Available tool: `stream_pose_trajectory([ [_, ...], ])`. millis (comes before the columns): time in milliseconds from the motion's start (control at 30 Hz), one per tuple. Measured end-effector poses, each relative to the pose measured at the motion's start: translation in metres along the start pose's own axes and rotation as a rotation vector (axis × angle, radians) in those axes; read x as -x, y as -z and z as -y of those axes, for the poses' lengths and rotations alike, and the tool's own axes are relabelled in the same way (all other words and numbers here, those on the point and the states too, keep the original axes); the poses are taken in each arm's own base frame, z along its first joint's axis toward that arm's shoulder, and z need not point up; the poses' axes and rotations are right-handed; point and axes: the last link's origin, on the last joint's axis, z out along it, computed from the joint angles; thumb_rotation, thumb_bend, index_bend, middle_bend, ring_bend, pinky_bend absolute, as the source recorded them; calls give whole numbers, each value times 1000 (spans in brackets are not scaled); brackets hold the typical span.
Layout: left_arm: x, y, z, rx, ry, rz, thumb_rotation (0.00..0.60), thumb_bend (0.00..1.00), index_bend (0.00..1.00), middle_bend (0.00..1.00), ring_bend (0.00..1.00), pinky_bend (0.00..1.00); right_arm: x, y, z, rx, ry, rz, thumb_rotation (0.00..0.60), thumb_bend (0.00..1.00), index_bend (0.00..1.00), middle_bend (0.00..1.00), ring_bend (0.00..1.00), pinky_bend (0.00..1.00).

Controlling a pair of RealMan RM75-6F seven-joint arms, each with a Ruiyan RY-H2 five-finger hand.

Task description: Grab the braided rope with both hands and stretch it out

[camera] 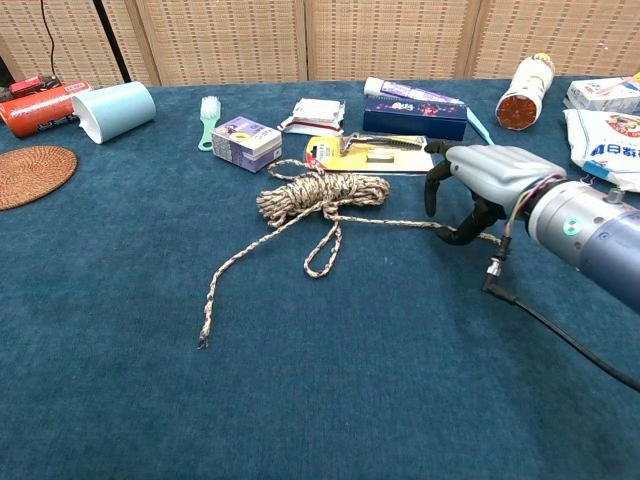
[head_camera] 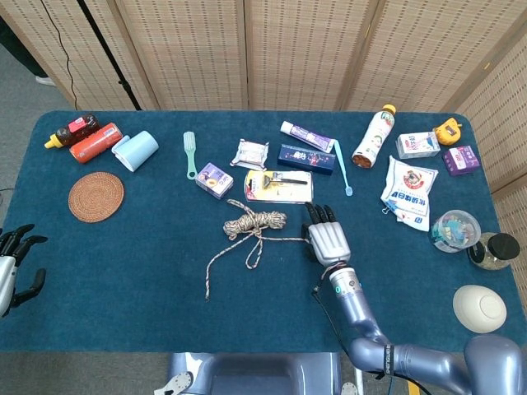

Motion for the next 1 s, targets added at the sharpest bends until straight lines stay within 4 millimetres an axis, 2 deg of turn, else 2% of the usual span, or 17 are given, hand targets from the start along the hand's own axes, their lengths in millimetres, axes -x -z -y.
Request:
stream_pose_trajectory([
  [667,0,0,7,-12,6,-5,600,430,265,145,132,0,14,-15,-1,34,15,5,600,396,471,0,0,0],
  [1000,2,0,10,-18,11,-1,600,430,265,145,131,0,14,-20,0,36,19,5,600,459,502,0,0,0],
])
